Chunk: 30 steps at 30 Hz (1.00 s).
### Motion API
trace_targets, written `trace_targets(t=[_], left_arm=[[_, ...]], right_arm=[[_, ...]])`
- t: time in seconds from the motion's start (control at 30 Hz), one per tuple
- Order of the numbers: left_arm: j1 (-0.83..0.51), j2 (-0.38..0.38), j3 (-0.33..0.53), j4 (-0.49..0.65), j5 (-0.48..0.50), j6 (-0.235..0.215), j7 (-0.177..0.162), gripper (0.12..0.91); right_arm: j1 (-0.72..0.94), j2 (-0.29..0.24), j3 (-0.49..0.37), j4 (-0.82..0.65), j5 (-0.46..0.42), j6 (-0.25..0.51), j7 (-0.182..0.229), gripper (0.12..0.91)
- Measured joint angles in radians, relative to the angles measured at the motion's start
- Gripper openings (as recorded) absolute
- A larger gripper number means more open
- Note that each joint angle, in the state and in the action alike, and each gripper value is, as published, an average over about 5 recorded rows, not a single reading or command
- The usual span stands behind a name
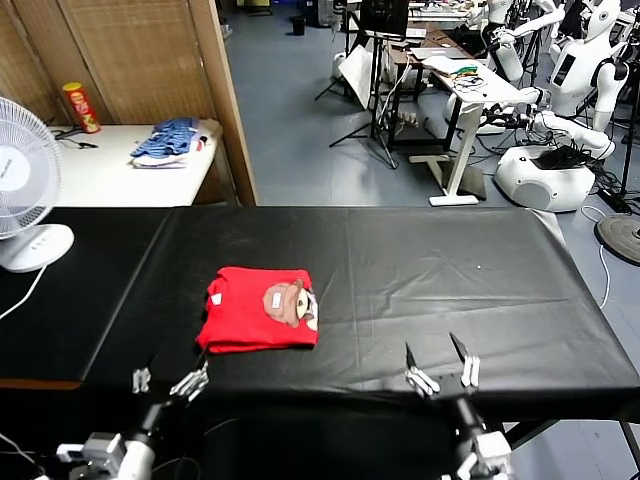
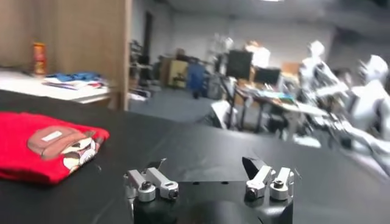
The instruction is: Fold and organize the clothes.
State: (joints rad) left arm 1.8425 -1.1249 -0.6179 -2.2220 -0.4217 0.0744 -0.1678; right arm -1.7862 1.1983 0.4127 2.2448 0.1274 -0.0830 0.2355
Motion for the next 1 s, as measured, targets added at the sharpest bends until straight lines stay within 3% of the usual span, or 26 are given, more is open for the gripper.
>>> trace_targets(t=[0.17,0.4,1.0], left_arm=[[0.049,0.006,-0.021,-0.012,-0.006,-0.001,0.005,0.798],[0.108,0.01,-0.048,-0.046,-0.041,0.045,0.019,0.798],[0.147,0.002,-0.061,-0.063,-0.043,0.053,0.023,0.798]], right_arm=[[-0.149,0.007,0.01,0.106,0.044,-0.081,0.051,0.798],[-0.249,-0.001,0.034,0.184,0.081,-0.163,0.07,0.798],[-0.275,0.001,0.037,0.203,0.084,-0.177,0.074,0.798]])
